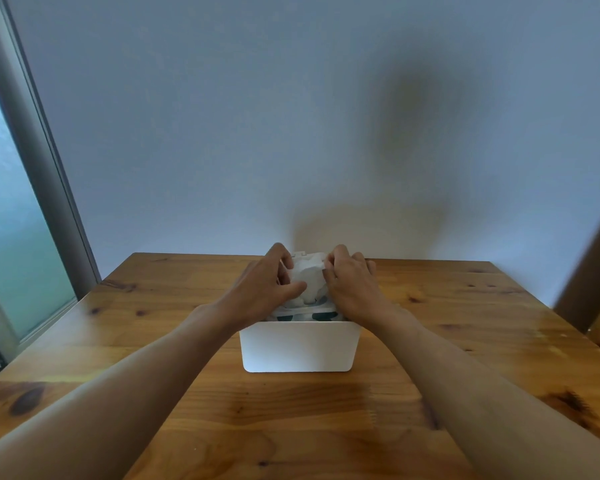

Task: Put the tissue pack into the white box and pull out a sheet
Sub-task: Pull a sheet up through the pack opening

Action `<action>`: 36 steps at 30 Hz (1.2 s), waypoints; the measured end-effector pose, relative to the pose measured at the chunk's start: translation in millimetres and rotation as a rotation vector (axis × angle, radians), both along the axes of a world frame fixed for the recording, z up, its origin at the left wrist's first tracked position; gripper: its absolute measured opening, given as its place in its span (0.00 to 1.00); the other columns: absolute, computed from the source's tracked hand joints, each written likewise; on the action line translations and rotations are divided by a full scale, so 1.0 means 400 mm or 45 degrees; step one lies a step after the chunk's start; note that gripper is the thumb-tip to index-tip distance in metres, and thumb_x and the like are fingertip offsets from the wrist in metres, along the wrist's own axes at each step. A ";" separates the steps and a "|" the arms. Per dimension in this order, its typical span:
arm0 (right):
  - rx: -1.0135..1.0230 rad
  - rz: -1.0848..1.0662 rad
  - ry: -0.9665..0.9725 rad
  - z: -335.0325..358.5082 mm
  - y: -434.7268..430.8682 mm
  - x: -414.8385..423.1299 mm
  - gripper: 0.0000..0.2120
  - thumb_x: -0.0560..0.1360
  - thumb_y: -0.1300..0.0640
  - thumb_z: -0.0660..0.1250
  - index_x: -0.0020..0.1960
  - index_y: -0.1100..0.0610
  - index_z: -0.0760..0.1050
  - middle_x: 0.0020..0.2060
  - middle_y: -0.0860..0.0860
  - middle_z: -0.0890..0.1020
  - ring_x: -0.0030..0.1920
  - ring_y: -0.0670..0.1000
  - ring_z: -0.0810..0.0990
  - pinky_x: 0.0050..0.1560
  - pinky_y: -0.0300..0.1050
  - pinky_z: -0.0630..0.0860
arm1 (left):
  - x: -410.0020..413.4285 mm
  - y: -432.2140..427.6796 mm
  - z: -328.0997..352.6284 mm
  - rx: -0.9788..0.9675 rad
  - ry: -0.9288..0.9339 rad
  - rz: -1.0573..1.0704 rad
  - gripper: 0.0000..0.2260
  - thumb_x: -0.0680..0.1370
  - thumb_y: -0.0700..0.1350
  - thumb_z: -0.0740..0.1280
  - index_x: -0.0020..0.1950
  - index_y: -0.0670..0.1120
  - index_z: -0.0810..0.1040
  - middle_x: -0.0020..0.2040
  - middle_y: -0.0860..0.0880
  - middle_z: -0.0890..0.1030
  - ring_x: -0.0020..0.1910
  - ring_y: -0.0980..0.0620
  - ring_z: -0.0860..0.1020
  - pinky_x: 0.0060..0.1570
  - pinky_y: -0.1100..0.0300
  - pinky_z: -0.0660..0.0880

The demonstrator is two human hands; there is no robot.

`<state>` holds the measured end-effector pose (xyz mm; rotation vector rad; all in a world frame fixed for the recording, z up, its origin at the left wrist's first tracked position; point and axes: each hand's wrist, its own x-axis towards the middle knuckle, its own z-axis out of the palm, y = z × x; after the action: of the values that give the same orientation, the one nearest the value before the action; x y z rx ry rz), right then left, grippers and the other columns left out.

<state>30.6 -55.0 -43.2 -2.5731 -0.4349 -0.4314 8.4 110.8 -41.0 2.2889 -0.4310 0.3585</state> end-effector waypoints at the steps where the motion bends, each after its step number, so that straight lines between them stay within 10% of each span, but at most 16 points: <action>1: 0.015 -0.001 0.002 0.001 0.000 -0.001 0.06 0.82 0.53 0.50 0.50 0.53 0.64 0.48 0.52 0.74 0.51 0.53 0.71 0.56 0.49 0.64 | -0.002 -0.001 0.003 0.003 -0.002 -0.005 0.07 0.76 0.43 0.66 0.51 0.45 0.71 0.41 0.49 0.78 0.36 0.55 0.76 0.32 0.67 0.73; 9: -0.055 -0.012 -0.118 0.005 0.005 -0.007 0.05 0.79 0.62 0.58 0.52 0.53 0.67 0.49 0.54 0.78 0.51 0.53 0.71 0.55 0.49 0.66 | 0.000 -0.002 0.008 0.084 0.055 0.076 0.06 0.79 0.39 0.56 0.44 0.47 0.68 0.39 0.52 0.73 0.36 0.54 0.70 0.32 0.64 0.66; 20: -0.043 -0.088 -0.096 -0.003 0.004 0.000 0.08 0.80 0.59 0.54 0.56 0.54 0.70 0.54 0.55 0.79 0.55 0.55 0.70 0.54 0.48 0.64 | -0.006 0.004 0.000 0.064 -0.063 0.011 0.06 0.72 0.37 0.69 0.42 0.42 0.72 0.50 0.46 0.80 0.47 0.50 0.78 0.38 0.62 0.77; 25: -0.039 -0.123 -0.091 -0.002 0.004 -0.001 0.06 0.80 0.58 0.54 0.53 0.54 0.69 0.52 0.55 0.80 0.53 0.54 0.70 0.53 0.48 0.64 | -0.011 0.000 0.004 0.080 -0.124 -0.001 0.14 0.68 0.41 0.74 0.37 0.46 0.67 0.40 0.54 0.74 0.39 0.57 0.73 0.31 0.73 0.72; 36: -0.008 -0.169 -0.032 -0.003 0.002 0.000 0.02 0.78 0.57 0.57 0.51 0.52 0.66 0.53 0.55 0.79 0.55 0.55 0.70 0.56 0.50 0.65 | -0.013 -0.004 0.008 -0.091 -0.055 -0.018 0.11 0.77 0.51 0.64 0.50 0.43 0.70 0.37 0.52 0.71 0.34 0.56 0.69 0.29 0.71 0.69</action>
<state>30.5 -54.0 -44.2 -2.6144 -0.2759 -0.5101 3.1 109.1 -37.7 2.2111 -0.4490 0.4103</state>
